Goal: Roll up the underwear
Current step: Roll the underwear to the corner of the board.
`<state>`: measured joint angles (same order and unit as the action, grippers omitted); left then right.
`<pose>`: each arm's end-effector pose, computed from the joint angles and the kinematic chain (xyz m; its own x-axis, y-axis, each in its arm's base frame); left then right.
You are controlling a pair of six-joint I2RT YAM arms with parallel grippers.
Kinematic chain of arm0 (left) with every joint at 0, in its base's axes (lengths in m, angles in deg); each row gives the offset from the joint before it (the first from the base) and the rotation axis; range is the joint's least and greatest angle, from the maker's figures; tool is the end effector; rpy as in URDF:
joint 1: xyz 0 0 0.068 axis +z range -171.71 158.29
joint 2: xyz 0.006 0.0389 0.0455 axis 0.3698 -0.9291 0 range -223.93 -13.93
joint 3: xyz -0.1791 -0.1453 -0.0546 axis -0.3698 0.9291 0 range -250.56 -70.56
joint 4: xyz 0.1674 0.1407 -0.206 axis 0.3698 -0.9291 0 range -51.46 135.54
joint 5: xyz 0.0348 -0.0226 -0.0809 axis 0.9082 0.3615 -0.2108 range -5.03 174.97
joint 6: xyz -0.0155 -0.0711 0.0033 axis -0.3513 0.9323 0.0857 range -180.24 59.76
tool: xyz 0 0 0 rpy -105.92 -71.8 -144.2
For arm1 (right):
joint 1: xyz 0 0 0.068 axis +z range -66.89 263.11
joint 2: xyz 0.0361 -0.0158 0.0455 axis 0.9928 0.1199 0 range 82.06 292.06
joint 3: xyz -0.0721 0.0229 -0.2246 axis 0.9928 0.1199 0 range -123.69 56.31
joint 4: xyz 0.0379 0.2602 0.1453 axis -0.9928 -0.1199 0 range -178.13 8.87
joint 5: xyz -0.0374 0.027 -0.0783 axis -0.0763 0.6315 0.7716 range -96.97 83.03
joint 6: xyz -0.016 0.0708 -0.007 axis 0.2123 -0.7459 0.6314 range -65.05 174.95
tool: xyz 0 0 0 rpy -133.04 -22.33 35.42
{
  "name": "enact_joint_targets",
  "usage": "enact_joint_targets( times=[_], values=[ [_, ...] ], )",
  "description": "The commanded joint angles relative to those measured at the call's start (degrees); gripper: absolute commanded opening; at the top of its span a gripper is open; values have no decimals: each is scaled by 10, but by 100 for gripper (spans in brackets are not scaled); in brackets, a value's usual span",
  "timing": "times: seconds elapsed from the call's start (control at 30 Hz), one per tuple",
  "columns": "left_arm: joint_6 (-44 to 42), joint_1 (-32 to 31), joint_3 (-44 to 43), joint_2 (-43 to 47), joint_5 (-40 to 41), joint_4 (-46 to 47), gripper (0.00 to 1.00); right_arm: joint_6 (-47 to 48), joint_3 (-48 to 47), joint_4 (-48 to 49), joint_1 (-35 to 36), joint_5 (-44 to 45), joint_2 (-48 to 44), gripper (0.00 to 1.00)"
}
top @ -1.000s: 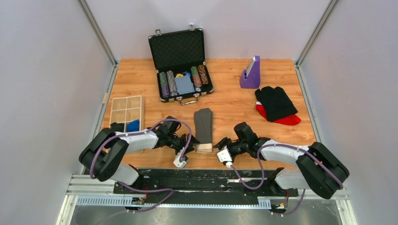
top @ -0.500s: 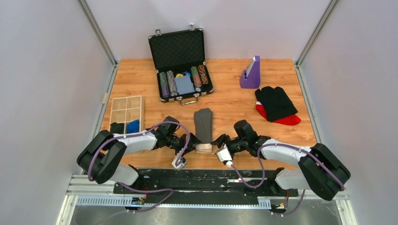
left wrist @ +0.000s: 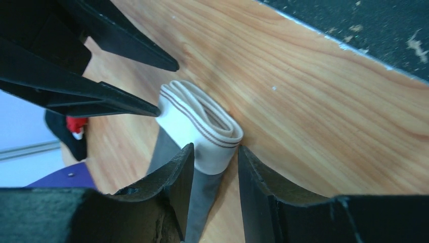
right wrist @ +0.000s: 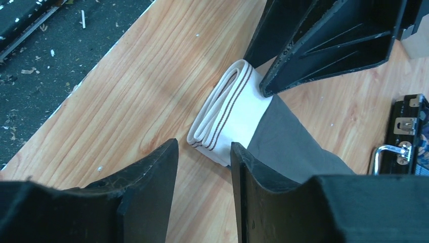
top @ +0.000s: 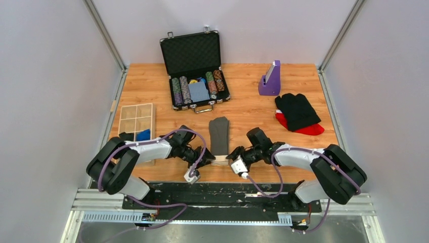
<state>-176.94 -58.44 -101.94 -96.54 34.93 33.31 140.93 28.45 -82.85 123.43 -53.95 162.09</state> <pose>0.1865 -0.1970 0.0518 0.9106 0.0364 -0.4118 0.3446 -0.6171 0.7074 0.1785 0.2096 0.0544 0.7248 -0.2775 -0.6305 -0.6685 -0.5045 -0.5464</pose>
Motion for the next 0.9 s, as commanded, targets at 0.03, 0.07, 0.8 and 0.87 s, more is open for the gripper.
enact_joint_targets(
  times=[0.03, 0.07, 0.8, 0.87],
  values=[
    [-89, -2, -28, -44, -25, -53, 43, 28, -28, -29, 2, -23, 23, 40],
    [-95, -2, -30, -55, -24, -53, 42, 29, -31, -32, 2, -21, 29, 39],
    [-126, -2, -49, -129, 9, -18, 49, -84, -83, -45, -21, -40, 86, 6],
    [-123, -1, -47, -128, 16, -12, 50, -122, -100, -59, -27, -59, 84, 6]
  ],
)
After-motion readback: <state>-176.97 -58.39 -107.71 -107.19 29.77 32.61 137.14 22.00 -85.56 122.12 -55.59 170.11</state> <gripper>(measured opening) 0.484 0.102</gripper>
